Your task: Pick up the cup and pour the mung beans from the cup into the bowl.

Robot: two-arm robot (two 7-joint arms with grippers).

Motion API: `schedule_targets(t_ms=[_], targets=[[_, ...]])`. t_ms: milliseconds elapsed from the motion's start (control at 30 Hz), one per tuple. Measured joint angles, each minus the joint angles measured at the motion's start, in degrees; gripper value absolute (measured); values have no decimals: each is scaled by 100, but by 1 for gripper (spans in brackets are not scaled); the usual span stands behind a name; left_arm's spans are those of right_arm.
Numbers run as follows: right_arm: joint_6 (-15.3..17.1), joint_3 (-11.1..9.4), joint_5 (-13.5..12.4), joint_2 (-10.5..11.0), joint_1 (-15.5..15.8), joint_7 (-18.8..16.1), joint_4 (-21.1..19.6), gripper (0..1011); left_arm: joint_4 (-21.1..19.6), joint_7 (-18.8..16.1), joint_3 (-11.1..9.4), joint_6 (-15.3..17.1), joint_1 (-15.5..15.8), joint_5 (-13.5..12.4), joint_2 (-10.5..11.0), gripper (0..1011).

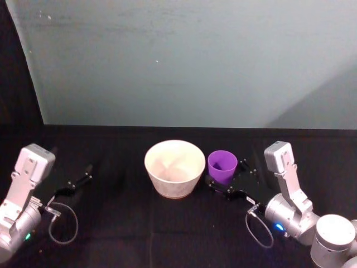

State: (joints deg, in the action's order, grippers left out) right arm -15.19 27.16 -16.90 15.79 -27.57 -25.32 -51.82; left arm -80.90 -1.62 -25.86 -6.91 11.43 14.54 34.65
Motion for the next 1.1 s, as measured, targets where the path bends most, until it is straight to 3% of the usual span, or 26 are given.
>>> schedule_targets(t_ms=[333, 600, 733, 933, 1100], targets=[[-82, -101, 107, -119, -62, -69, 145, 982, 0, 0, 0, 0, 0, 0, 0, 1011], [-93, -221, 166, -154, -2, -56, 98, 791, 0, 0, 0, 0, 0, 0, 0, 1011], [-88, -301, 179, -164, 49, -62, 24, 755, 0, 0, 0, 0, 0, 0, 0, 1011], [-18, -427, 192, -99, 221, -52, -335, 735, 0, 0, 0, 0, 0, 0, 0, 1011], [267, -558, 189, 10, 410, -26, -831, 731, 0, 0, 0, 0, 0, 0, 0, 1011]])
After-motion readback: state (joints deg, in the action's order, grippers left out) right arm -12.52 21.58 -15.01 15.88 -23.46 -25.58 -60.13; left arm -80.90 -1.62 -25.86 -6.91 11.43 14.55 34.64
